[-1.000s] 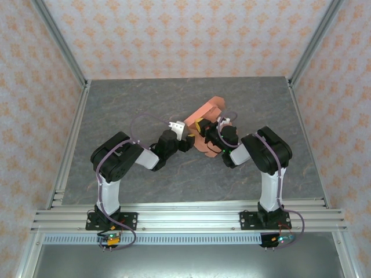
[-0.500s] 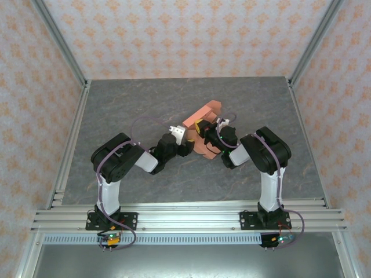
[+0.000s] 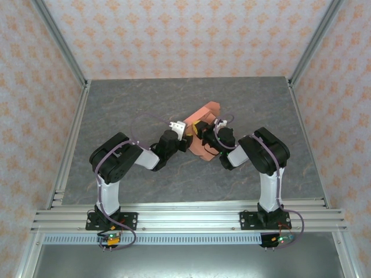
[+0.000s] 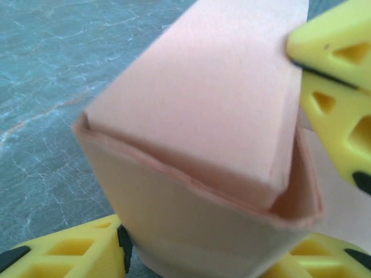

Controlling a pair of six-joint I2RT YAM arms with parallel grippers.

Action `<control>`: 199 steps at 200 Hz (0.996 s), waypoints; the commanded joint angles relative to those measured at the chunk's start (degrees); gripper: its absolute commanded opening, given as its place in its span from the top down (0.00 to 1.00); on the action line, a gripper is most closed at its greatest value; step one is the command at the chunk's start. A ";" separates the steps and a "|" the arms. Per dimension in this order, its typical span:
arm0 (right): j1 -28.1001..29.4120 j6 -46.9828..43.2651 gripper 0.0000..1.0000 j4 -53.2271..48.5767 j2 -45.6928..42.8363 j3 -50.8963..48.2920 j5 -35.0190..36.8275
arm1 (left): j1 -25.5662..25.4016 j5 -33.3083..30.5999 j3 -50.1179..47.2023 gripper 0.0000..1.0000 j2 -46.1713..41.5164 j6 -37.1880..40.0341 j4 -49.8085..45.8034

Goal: Fold the paper box

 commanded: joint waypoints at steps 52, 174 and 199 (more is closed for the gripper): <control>3.24 -0.55 1.00 1.66 -0.58 -2.21 5.56 | -0.49 -8.21 1.14 0.63 -3.77 -1.85 -2.64; 6.63 -6.64 0.63 -6.40 -13.82 -10.01 5.29 | -0.84 -10.57 -0.71 0.87 -3.51 4.13 -2.66; 6.81 -18.05 0.61 -19.75 -26.59 -10.75 3.76 | -0.84 -10.49 -1.38 0.87 -3.19 4.47 -1.37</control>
